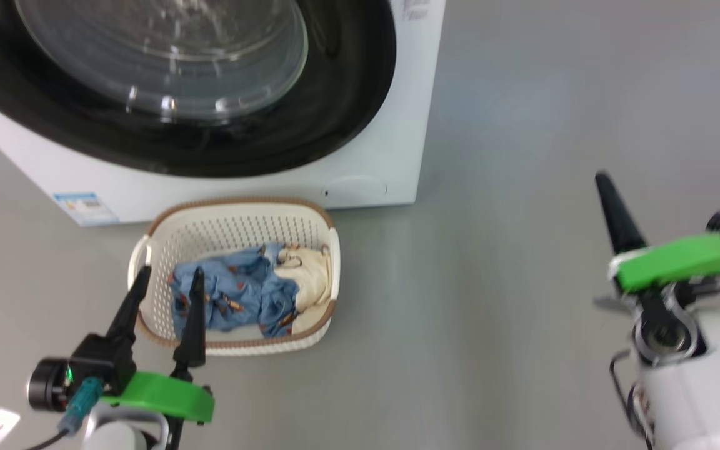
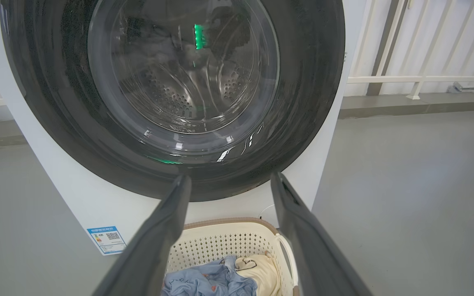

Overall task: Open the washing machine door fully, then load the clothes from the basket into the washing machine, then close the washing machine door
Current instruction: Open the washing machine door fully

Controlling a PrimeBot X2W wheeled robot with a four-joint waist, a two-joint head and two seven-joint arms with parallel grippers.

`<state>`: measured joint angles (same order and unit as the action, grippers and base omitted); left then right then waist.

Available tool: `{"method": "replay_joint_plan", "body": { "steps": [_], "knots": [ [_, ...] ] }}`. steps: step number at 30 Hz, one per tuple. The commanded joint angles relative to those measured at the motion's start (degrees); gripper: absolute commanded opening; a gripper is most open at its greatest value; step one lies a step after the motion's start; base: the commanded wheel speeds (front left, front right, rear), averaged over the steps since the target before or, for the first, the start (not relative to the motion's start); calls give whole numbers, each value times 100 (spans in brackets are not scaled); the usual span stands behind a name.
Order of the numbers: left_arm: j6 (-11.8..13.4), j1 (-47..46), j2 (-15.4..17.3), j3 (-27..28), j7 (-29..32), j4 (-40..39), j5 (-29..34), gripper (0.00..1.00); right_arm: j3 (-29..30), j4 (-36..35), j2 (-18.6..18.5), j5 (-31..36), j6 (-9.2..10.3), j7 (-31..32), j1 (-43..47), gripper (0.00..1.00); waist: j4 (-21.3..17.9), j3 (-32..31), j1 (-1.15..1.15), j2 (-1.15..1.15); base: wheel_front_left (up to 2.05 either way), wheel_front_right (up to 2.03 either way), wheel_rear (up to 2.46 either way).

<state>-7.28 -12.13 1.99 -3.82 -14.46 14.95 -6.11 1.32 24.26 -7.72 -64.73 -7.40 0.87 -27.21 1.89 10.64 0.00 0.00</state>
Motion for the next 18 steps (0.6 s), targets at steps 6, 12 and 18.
{"method": "replay_joint_plan", "body": {
  "steps": [6, 12, 18],
  "knots": [
    [95, -493, 89, -4, -54, -306, -12, 100, 343, 259, 4, -1762, -9, 1148, -1122, 0, 266, 785, 0, 0, 0, 0, 0],
    [142, -696, 89, -115, -54, -379, -104, 100, 483, 703, -32, -2422, -9, 1855, -1988, 0, 376, 1120, 0, 0, 0, 0, 0],
    [180, -921, 89, -221, -54, -436, -174, 100, 385, 1185, -21, -2792, -9, 2549, -3006, 0, 499, 1449, 0, 0, 0, 0, 0]
  ]
}}
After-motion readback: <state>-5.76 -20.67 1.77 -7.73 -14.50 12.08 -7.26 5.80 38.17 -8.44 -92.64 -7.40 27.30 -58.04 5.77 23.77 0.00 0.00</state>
